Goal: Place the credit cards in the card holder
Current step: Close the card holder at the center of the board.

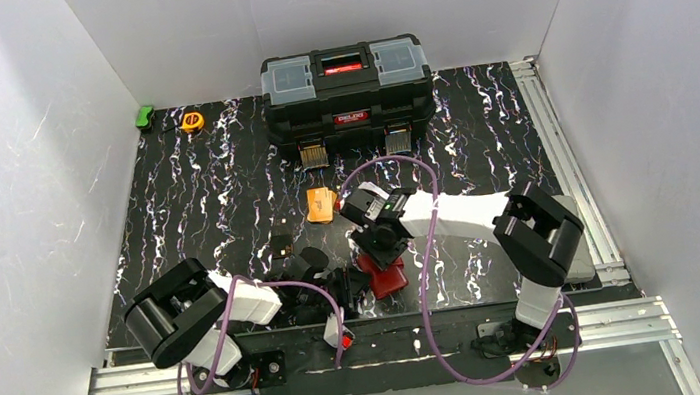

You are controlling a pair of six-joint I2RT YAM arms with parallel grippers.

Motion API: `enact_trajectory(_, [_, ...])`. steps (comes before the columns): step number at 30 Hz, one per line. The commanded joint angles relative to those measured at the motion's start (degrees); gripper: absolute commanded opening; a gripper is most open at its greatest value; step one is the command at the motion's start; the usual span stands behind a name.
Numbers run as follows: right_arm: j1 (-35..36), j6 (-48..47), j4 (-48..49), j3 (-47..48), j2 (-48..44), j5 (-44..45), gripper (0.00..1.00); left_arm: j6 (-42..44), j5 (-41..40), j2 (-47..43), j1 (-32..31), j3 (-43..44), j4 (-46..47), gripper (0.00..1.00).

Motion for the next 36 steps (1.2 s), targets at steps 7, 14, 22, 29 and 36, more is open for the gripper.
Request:
enact_trajectory(7, [0.3, 3.4, 4.5, -0.2, -4.4, -3.1, 0.07, -1.6, -4.9, 3.0, 0.1, -2.0, -10.3, 0.13])
enact_trajectory(14, [0.2, 3.5, 3.5, -0.1, -4.6, -2.5, 0.01, -1.8, -4.9, 2.8, 0.1, -2.4, -10.0, 0.13])
enact_trajectory(22, [0.3, 4.7, 1.0, -0.7, -8.8, 2.9, 0.33, -2.0, -5.1, 2.2, 0.2, -2.8, -10.3, 0.12])
enact_trajectory(29, [1.0, 6.0, -0.2, -1.1, -6.2, 4.4, 0.32, -2.2, -5.2, 2.0, 0.1, -2.9, -10.3, 0.12])
enact_trajectory(36, [1.6, 7.2, -0.6, -2.2, -5.4, 7.0, 0.37, -2.3, -5.1, 2.2, 0.1, -2.7, -10.2, 0.12])
